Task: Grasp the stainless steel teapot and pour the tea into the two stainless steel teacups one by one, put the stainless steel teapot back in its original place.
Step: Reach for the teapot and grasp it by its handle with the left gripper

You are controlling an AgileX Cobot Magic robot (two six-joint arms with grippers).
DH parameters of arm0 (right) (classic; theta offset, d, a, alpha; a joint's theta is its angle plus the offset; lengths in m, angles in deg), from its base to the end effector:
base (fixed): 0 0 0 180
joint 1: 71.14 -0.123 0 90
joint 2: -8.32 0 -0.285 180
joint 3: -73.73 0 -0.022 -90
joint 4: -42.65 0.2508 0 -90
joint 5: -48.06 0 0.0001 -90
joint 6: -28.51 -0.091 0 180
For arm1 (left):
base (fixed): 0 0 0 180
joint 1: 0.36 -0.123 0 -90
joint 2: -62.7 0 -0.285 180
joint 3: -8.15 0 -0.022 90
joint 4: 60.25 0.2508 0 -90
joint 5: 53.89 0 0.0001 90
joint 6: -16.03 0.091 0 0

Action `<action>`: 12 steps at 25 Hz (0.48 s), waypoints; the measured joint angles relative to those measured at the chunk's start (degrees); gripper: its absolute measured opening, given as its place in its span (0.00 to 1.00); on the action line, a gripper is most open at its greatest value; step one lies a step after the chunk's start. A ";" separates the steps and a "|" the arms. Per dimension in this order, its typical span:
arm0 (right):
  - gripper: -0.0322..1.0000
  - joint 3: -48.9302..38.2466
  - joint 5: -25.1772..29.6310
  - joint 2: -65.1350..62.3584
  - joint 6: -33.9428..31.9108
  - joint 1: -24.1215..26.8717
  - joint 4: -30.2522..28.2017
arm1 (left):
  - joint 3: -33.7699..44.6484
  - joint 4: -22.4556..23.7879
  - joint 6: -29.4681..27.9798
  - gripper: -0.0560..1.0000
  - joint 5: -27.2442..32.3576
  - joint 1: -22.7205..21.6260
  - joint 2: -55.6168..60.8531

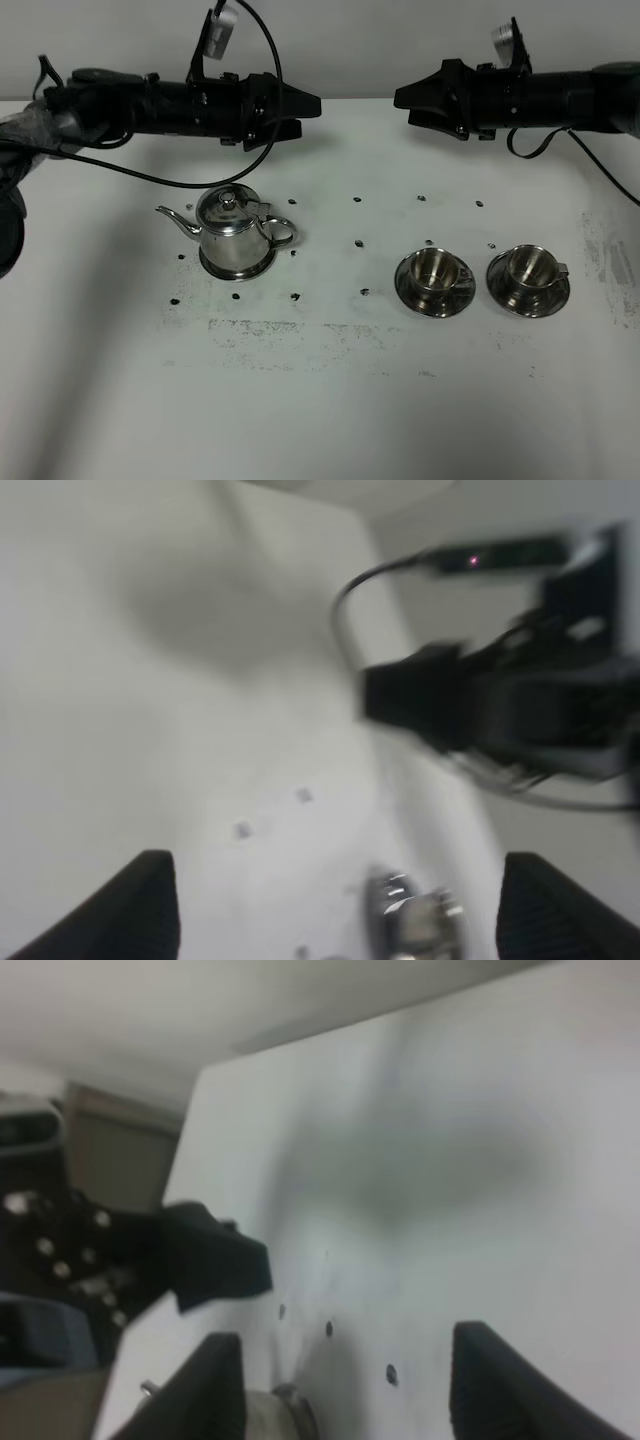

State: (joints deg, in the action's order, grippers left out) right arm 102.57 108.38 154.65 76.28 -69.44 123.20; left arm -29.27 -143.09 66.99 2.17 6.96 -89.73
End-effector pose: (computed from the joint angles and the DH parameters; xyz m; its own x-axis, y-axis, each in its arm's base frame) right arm 0.5058 0.0631 0.1525 -0.8739 0.2327 -0.4269 -0.2783 0.4805 0.8317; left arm 0.5173 -0.1420 0.1388 -0.8434 -0.1459 -0.5172 0.4046 0.4610 -0.7898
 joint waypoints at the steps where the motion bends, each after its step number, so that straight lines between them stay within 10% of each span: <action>1: 0.47 1.99 0.13 -0.59 -2.09 0.00 -3.40 | -1.33 3.77 -1.84 0.65 -0.51 0.00 1.14; 12: 0.47 8.28 5.05 -5.10 -20.71 0.00 -36.78 | -6.85 42.64 -19.92 0.64 4.39 0.27 7.01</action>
State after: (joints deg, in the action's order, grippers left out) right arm 110.85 113.43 149.55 55.57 -69.44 86.41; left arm -36.12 -100.45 47.07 6.56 7.24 -82.72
